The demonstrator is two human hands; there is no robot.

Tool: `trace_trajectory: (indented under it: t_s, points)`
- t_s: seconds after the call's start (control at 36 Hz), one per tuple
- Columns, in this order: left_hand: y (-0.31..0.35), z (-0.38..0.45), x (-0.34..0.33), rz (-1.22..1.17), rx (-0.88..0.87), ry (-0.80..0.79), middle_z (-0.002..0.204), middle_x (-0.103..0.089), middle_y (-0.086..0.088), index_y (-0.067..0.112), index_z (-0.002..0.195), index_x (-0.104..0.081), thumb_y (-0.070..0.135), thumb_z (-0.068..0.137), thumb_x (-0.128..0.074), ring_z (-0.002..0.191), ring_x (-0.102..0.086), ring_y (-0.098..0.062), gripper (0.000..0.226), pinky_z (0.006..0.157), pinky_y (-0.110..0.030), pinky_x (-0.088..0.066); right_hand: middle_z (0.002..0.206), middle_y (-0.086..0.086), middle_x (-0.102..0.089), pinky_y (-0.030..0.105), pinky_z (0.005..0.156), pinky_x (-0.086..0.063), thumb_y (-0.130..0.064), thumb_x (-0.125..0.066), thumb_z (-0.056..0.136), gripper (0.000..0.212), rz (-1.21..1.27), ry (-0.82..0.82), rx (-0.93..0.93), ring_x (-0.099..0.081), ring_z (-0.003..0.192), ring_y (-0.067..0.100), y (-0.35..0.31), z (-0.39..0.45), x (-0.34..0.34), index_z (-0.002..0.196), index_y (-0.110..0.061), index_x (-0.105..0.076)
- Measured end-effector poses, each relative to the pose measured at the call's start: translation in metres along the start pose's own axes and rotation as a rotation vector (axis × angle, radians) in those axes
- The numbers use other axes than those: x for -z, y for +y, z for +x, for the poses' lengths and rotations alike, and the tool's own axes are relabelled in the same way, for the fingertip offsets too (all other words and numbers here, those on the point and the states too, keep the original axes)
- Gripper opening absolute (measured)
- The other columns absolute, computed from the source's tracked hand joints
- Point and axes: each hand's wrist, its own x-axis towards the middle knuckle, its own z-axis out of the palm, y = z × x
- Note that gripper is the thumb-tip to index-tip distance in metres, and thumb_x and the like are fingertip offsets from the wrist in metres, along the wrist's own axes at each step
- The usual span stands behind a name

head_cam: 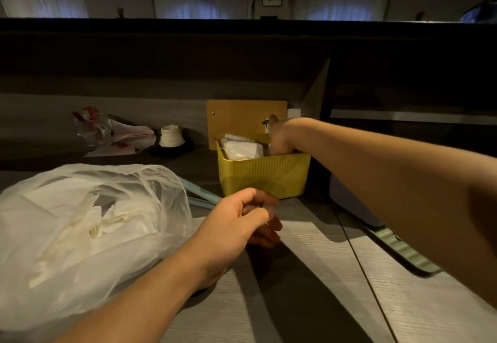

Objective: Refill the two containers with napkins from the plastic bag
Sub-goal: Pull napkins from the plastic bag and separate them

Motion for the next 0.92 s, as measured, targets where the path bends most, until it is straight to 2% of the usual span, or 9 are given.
trace_trajectory:
  t_s: [0.08,0.14,0.19,0.28,0.33,0.44,0.69,0.83,0.92]
  points:
    - [0.0,0.0,0.0,-0.004,0.006,0.004,0.083,-0.075,-0.007,0.012,0.11,-0.065,0.003,0.1,-0.052,0.076,-0.072,-0.02,0.019,0.068,-0.028,-0.057,0.16,0.021,-0.026,0.029,0.067,-0.051,-0.006,-0.052,0.098,0.089,-0.072,0.021,0.023,-0.049,0.075,0.021,-0.002,0.006,-0.003,0.158,-0.008,0.013]
    - [-0.001,0.001,0.0,-0.01,0.01,0.01,0.083,-0.075,-0.006,0.012,0.111,-0.066,0.003,0.1,-0.053,0.076,-0.072,-0.02,0.019,0.068,-0.028,-0.057,0.15,0.02,-0.04,0.031,0.069,-0.052,-0.004,-0.056,0.096,0.083,-0.111,0.052,0.017,-0.048,0.072,0.02,-0.002,0.0,0.001,0.16,-0.008,-0.004]
    - [-0.002,0.001,0.001,-0.011,0.01,0.007,0.083,-0.075,-0.006,0.013,0.112,-0.066,0.004,0.1,-0.055,0.077,-0.073,-0.021,0.018,0.07,-0.029,-0.056,0.11,0.012,-0.06,0.032,0.072,-0.052,-0.006,-0.062,0.094,0.065,-0.184,0.125,0.011,-0.053,0.071,0.02,-0.002,-0.006,0.009,0.152,-0.008,-0.034]
    - [-0.002,0.001,0.001,-0.009,0.015,0.005,0.082,-0.075,-0.004,0.013,0.112,-0.065,0.004,0.099,-0.057,0.077,-0.073,-0.021,0.018,0.071,-0.029,-0.057,0.083,0.006,-0.053,0.032,0.075,-0.05,-0.005,-0.061,0.094,0.029,-0.255,0.205,0.019,-0.058,0.079,0.02,-0.003,-0.007,0.021,0.122,-0.01,-0.06]
    - [-0.002,0.002,0.001,-0.016,0.017,0.004,0.082,-0.075,-0.005,0.012,0.111,-0.065,0.003,0.098,-0.057,0.076,-0.072,-0.022,0.018,0.07,-0.029,-0.057,0.086,0.007,-0.064,0.031,0.079,-0.054,-0.003,-0.063,0.09,0.01,-0.197,0.132,0.006,-0.062,0.078,0.02,-0.004,-0.005,0.024,0.099,-0.007,-0.065]
    - [-0.004,0.001,0.002,0.01,0.016,-0.006,0.085,-0.076,-0.005,0.013,0.111,-0.066,0.003,0.097,-0.06,0.079,-0.073,-0.021,0.018,0.074,-0.031,-0.057,0.105,0.011,-0.071,0.041,0.091,-0.059,-0.011,-0.07,0.091,0.016,-0.148,-0.087,0.027,-0.072,0.093,0.023,0.002,-0.001,0.021,0.107,-0.009,-0.069]
    - [-0.004,0.001,0.003,0.033,-0.018,-0.037,0.083,-0.076,-0.004,0.01,0.108,-0.067,0.002,0.097,-0.058,0.077,-0.072,-0.015,0.016,0.07,-0.024,-0.057,0.086,-0.004,-0.05,0.03,0.08,-0.047,-0.027,-0.058,0.1,0.023,-0.264,-0.161,0.074,-0.052,0.077,0.011,0.006,0.004,0.005,0.12,-0.014,-0.061]
    - [-0.006,0.003,0.003,0.004,-0.019,-0.025,0.085,-0.076,-0.006,0.009,0.109,-0.066,0.002,0.098,-0.057,0.082,-0.074,-0.021,0.016,0.075,-0.028,-0.061,0.11,0.009,-0.066,0.042,0.09,-0.059,-0.017,-0.065,0.096,0.023,-0.11,-0.179,0.037,-0.068,0.098,0.022,0.007,0.002,0.014,0.116,-0.007,-0.065]
    - [-0.009,0.004,0.001,0.011,-0.016,-0.028,0.084,-0.075,-0.005,0.008,0.109,-0.066,0.002,0.098,-0.059,0.082,-0.073,-0.022,0.014,0.076,-0.03,-0.06,0.092,0.009,-0.073,0.038,0.082,-0.061,-0.012,-0.067,0.091,0.008,-0.065,-0.044,0.043,-0.07,0.077,0.019,0.007,-0.006,0.025,0.096,-0.007,-0.071]
